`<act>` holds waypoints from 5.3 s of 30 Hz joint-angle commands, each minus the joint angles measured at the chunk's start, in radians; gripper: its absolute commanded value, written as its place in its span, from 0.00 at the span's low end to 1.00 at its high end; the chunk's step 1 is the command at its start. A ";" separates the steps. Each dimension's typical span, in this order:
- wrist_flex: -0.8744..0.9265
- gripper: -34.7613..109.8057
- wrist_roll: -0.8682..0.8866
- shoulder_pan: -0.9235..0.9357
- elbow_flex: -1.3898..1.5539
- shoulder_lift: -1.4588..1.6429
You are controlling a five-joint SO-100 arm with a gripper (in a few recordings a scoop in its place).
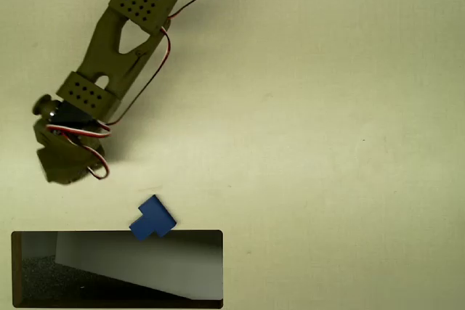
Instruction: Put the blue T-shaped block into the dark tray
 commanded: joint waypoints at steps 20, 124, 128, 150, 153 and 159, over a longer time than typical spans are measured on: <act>-0.015 0.24 0.472 -0.347 0.055 0.048; -1.957 0.27 0.871 -0.469 0.423 -0.287; -1.957 0.27 0.871 -0.469 0.423 -0.287; -1.957 0.27 0.871 -0.469 0.423 -0.287; -1.957 0.27 0.871 -0.469 0.423 -0.287; -1.957 0.27 0.871 -0.469 0.423 -0.287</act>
